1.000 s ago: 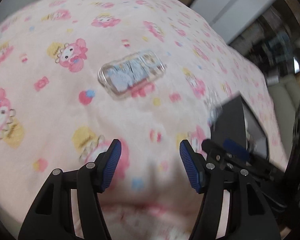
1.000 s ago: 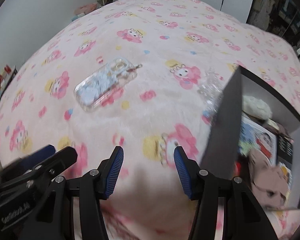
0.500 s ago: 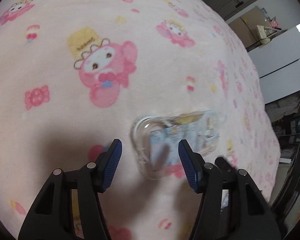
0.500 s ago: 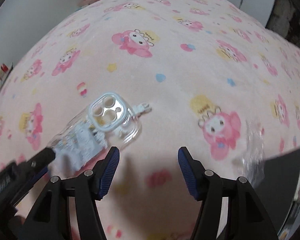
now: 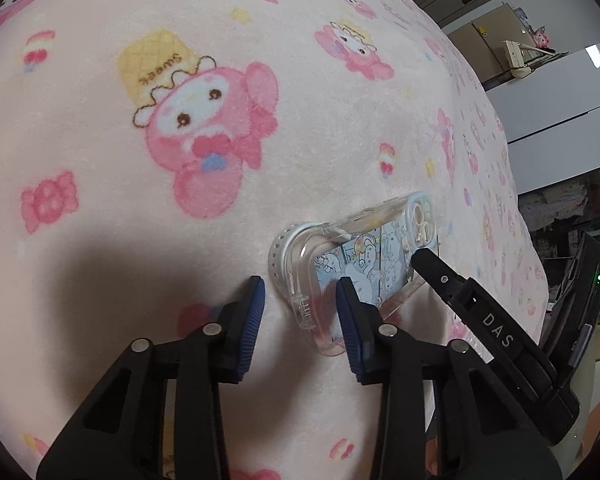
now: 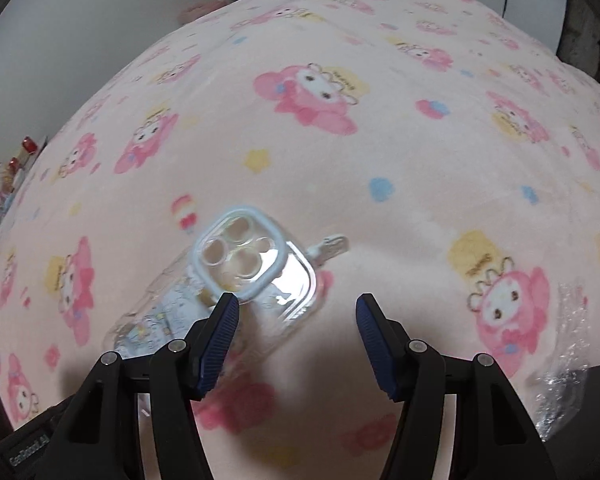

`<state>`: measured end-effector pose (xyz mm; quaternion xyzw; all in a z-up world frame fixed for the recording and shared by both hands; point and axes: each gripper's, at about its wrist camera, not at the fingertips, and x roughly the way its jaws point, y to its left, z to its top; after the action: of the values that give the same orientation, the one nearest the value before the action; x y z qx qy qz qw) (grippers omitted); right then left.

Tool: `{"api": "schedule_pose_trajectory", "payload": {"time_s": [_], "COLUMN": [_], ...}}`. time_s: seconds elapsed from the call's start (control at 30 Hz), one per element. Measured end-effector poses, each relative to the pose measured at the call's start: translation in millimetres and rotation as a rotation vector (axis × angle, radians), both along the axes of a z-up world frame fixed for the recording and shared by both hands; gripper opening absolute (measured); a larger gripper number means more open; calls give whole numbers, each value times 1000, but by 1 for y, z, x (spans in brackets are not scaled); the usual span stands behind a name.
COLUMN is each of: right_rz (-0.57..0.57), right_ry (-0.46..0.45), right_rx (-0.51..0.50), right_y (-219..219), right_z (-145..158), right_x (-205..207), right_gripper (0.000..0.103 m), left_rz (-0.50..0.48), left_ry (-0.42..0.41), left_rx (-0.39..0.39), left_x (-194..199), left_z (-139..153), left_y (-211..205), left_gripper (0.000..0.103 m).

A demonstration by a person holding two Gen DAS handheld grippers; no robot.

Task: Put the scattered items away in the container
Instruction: 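Move the right gripper to the clear phone case on the blanket, then grasp the clear phone case by its edge with the right gripper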

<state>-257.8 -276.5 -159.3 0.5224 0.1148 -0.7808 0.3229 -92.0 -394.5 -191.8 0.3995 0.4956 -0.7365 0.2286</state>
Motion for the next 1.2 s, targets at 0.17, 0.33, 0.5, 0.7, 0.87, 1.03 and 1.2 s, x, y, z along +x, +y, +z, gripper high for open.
{"api": "schedule_pose_trajectory", "payload": {"time_s": [0.17,0.33,0.5,0.7,0.87,1.03,1.2], "right_rz": [5,142,171,229,103,34,28], "right_ry": [93,61,-26,-99,19,-15,-83], "right_rx": [-3,95,42,8,43,71,10], "right_y": [-2,-33,-24,-9,1,-2,0], "right_z": [15,-6,-5,9,19,1,-16], "right_x": [7,9,18,46,17,-21,-31], "right_gripper": [57,57,46,34,43,60,64], "left_rz": [7,-34,-42,21,48,-16,-35], "left_ry": [1,-9,20,30,58,59,22], "left_rx": [9,9,5,-31,66,66,28], "left_x": [0,-10,-7,11,17,-4,-16], "left_z": [0,-5,1,14,-1,-7,-9], "left_y": [-3,-1,-1,-7,-17,-8,-7], "left_gripper": [36,31,25,22,37,28,27]}}
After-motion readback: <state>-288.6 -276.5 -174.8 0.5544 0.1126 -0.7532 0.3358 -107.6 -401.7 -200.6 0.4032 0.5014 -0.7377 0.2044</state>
